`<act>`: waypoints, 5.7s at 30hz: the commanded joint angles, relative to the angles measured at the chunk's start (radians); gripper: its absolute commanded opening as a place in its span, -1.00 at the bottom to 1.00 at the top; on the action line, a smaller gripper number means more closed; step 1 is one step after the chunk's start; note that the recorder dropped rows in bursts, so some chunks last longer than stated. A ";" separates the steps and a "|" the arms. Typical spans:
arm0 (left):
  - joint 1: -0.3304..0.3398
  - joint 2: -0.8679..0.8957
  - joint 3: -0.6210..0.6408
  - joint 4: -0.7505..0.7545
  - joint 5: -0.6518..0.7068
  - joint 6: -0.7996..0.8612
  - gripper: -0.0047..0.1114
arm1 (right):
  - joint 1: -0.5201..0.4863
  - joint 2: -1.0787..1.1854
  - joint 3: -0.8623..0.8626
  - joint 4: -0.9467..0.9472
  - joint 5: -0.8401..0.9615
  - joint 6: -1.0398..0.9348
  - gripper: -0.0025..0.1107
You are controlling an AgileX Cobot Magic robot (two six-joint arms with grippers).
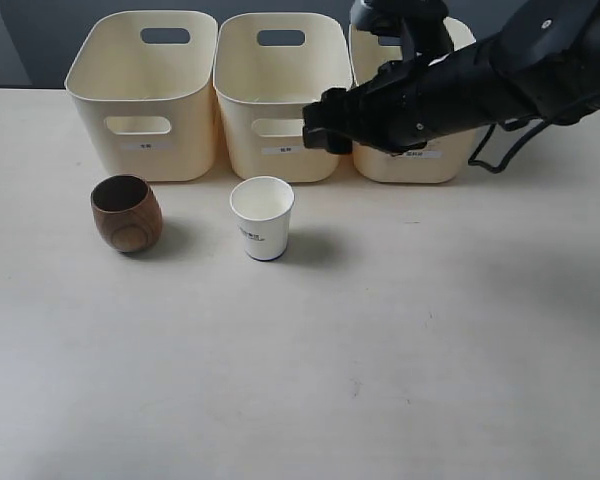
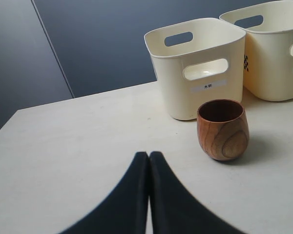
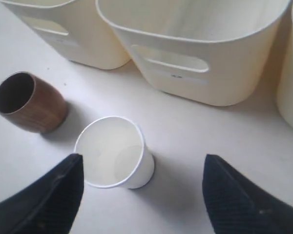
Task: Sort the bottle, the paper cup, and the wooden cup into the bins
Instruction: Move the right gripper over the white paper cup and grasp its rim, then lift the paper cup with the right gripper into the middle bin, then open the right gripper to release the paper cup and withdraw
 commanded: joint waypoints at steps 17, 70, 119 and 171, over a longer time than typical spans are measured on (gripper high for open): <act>-0.003 -0.005 0.001 0.000 -0.005 -0.002 -0.92 | 0.071 0.128 -0.004 0.110 -0.102 0.017 0.21; -0.003 -0.005 0.001 0.000 -0.005 -0.002 -0.92 | 0.138 0.331 -0.115 0.238 -0.200 0.012 0.07; -0.003 -0.005 0.001 0.000 -0.005 -0.002 -0.92 | 0.138 0.071 -0.115 0.102 -0.426 -0.006 -0.97; -0.003 -0.005 0.001 0.000 -0.003 -0.002 -0.92 | 0.138 0.317 -0.265 -0.101 -0.743 0.073 0.24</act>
